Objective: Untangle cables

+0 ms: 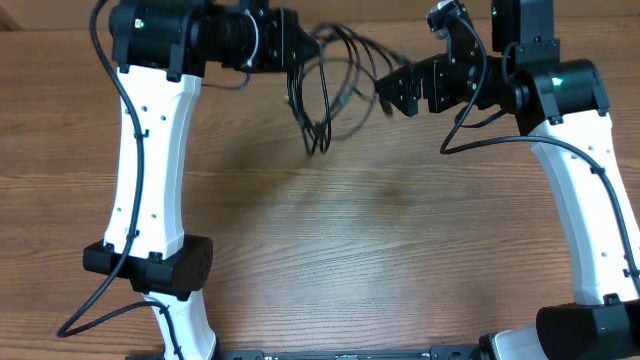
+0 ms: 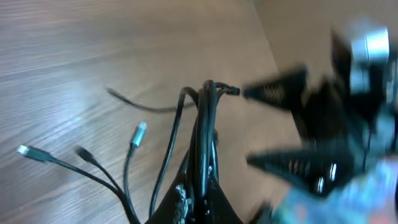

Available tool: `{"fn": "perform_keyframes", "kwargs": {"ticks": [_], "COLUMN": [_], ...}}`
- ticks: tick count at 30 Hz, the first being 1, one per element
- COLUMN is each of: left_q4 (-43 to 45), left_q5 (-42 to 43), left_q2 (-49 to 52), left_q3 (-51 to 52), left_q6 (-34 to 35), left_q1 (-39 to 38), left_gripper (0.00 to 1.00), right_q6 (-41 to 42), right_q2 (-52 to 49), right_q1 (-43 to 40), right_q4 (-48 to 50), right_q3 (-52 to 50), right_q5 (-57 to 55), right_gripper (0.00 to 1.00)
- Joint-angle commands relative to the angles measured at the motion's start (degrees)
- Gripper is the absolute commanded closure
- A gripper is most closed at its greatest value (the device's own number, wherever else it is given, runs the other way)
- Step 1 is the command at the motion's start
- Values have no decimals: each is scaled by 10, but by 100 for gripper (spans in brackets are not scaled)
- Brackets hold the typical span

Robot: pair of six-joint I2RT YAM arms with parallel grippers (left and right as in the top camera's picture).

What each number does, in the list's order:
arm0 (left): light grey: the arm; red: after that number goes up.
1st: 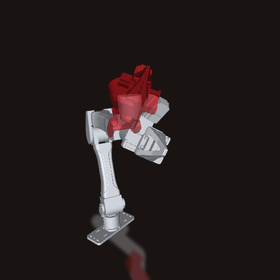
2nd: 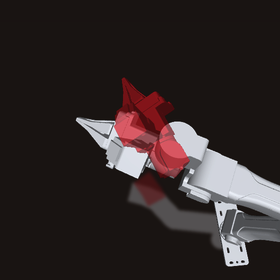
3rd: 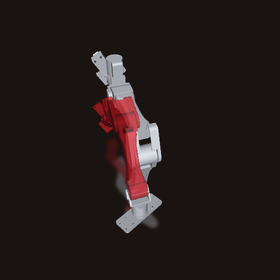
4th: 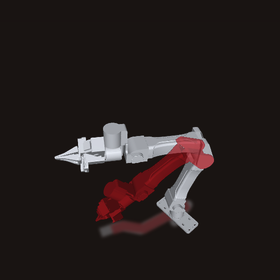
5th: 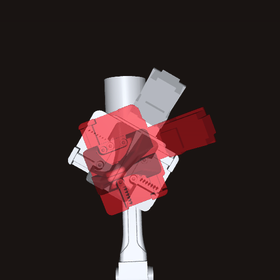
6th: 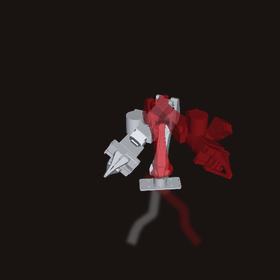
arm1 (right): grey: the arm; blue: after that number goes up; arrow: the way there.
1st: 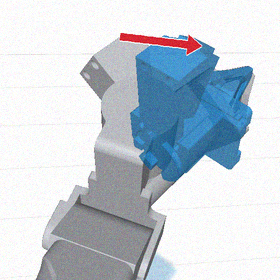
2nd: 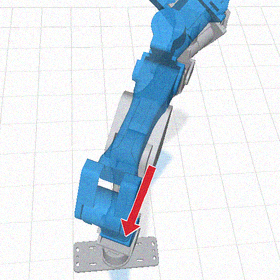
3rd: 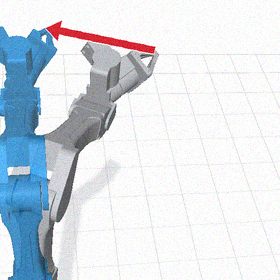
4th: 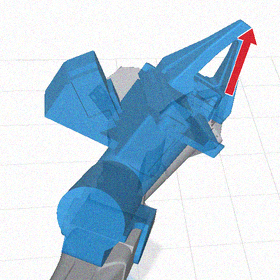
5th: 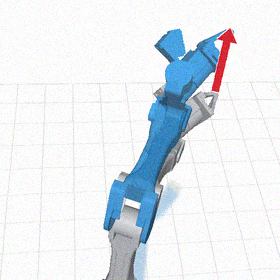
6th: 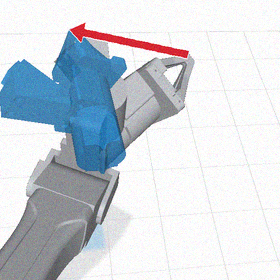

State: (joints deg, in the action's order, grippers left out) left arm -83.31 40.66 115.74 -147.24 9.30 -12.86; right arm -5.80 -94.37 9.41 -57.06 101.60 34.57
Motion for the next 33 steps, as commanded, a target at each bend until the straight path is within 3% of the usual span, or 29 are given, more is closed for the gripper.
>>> {"fn": "perform_keyframes", "kwargs": {"ticks": [1, 3, 5, 7, 8, 10, 12, 14, 17, 18, 19, 20, 21, 25, 33], "left_q4": [-23, -46, -52, -54, -54, -43, -25, -11, -6, -7, -8, -7, -7, -3, -5], "left_q5": [84, 126, 133, 135, 143, 147, 149, 149, 148, 144, 140, 136, 130, 44, 43], "left_q2": [-25, -26, -27, -27, -27, -27, -27, -27, -27, -27, -27, -27, -27, -27, -27], "left_q3": [-8, -8, -8, -8, -8, -8, -8, -8, -8, -8, -8, -8, -8, -8, -8], "left_q6": [-198, -255, -265, -264, -264, -252, -231, -219, -212, -205, -200, -199, -197, -165, -152], "left_q1": [-9, -12, -14, -19, -23, -33, -43, -52, -63, -64, -63, -63, -63, -53, 14], "left_gripper": [96, 96, 96, 96, 96, 96, 96, 96, 96, 96, 96, 96, 96, 96, 95], "right_q6": [74, 87, 86, 86, 86, 86, 86, 85, 68, 68, 68, 69, 69, 69, 53], "right_q2": [6, 5, 3, 2, 0, 0, 0, 0, 0, 0, 0, 0, 0, 0, 0], "right_q1": [-1, -1, -1, -1, -1, 1, 13, 28, 47, 52, 56, 59, 62, 57, 0], "right_q4": [28, 45, 45, 47, 49, 50, 50, 50, 54, 60, 66, 72, 74, 66, 32], "right_q3": [4, 4, 4, 4, 4, 4, 4, 4, 4, 4, 4, 4, 4, 4, 4], "right_q5": [45, 48, 53, 61, 69, 87, 93, 92, 90, 91, 91, 91, 91, 62, 53], "right_gripper": [0, 0, 0, 9, 26, 78, 73, 46, 26, 24, 37, 78, 96, 96, 96]}}
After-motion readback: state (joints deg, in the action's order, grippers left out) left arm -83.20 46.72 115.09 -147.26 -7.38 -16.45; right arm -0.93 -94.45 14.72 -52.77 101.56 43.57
